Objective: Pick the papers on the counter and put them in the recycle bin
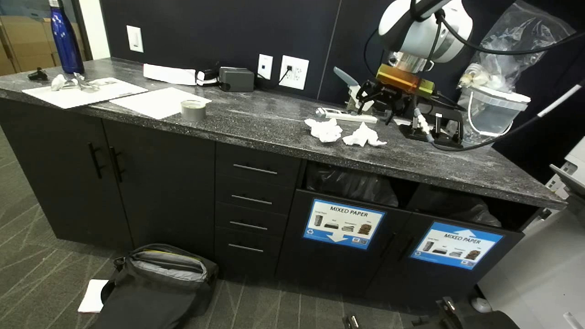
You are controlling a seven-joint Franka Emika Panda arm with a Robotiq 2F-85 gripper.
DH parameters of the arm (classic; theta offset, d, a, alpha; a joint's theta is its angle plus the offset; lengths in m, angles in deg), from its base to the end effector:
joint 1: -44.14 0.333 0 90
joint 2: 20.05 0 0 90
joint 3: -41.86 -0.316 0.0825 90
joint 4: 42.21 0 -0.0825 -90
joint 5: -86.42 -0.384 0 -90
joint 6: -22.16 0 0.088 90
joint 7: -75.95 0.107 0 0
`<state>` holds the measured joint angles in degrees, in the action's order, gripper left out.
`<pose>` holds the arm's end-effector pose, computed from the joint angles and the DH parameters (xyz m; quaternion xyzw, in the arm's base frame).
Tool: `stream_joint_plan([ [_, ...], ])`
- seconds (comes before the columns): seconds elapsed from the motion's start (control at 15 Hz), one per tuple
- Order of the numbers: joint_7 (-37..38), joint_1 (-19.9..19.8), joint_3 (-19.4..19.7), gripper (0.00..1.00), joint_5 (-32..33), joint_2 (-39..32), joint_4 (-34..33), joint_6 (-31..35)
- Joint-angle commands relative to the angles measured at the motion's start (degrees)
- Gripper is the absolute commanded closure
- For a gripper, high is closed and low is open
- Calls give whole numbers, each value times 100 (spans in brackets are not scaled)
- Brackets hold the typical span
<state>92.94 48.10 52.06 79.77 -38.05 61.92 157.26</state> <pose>0.6519 -0.0609 0.3921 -0.9666 0.2280 -0.1137 0.0295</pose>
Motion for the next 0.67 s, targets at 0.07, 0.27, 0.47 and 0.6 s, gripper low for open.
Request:
stream_joint_plan([
  [0.07,861,-449,-231,0,-406,-1202,-1717,-626],
  [0.27,1543,-526,-119,0,-323,-1971,-2553,-772],
  [0.47,2162,-589,-66,0,-308,-2646,-3361,-1081],
  [0.6,2524,-639,-44,0,-269,-3040,-3895,-1311],
])
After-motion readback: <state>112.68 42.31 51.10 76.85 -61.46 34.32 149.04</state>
